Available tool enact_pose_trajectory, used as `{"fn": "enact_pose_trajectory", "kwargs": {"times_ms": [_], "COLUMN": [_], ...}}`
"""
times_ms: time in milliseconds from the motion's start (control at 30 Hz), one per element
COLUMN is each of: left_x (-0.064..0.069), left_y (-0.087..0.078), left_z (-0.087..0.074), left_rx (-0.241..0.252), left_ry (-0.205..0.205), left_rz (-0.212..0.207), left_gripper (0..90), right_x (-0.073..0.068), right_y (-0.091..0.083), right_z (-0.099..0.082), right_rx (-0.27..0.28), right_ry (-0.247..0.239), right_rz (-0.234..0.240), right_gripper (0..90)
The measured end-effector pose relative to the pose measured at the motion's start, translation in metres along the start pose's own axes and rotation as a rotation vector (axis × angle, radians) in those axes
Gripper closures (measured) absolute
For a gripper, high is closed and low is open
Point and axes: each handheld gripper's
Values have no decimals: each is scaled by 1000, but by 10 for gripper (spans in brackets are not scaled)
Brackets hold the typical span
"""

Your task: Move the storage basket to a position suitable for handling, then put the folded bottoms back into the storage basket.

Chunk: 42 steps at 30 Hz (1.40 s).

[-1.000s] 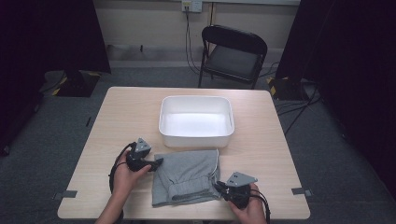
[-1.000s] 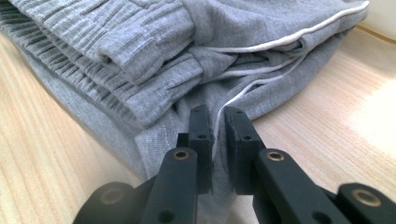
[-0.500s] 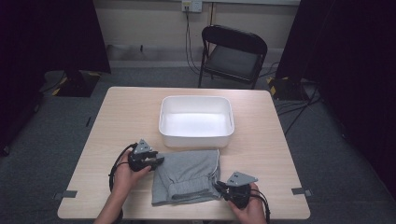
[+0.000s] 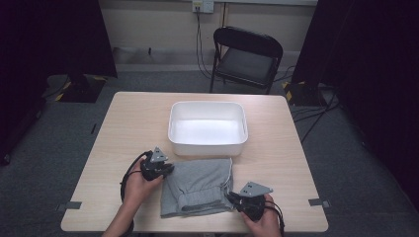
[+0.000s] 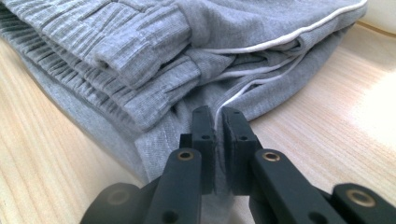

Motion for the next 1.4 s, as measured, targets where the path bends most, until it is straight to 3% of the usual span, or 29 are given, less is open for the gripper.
{"fn": "enact_pose_trajectory", "kwargs": {"times_ms": [167,433,933,1200,1267,1400], "left_x": [1,4,7,4,5,7], "left_y": [-6,-17,-28,-23,-22,-21], "left_z": [6,18,29,24,24,23], "left_rx": [34,74,79,79,79,74], "left_ry": [-13,-20,-23,-37,-24,-13], "left_rz": [-5,-24,-57,-54,-49,-45], "left_gripper": [853,856,858,857,857,857], "right_x": [2,4,3,3,2,0], "right_y": [-2,-14,-27,-20,-19,-16], "right_z": [0,8,18,11,8,6], "right_rx": [-3,42,90,38,19,-5], "right_ry": [27,58,91,85,47,36], "right_rz": [21,54,92,79,55,28], "right_gripper": [859,863,865,856,840,708]}}
Point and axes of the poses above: each handheld gripper's, and its own axes: y roughly forward along the jaws, z roughly out of its top, x roughly to its right, and after that the axes turned 4 degrees about z, right-handed
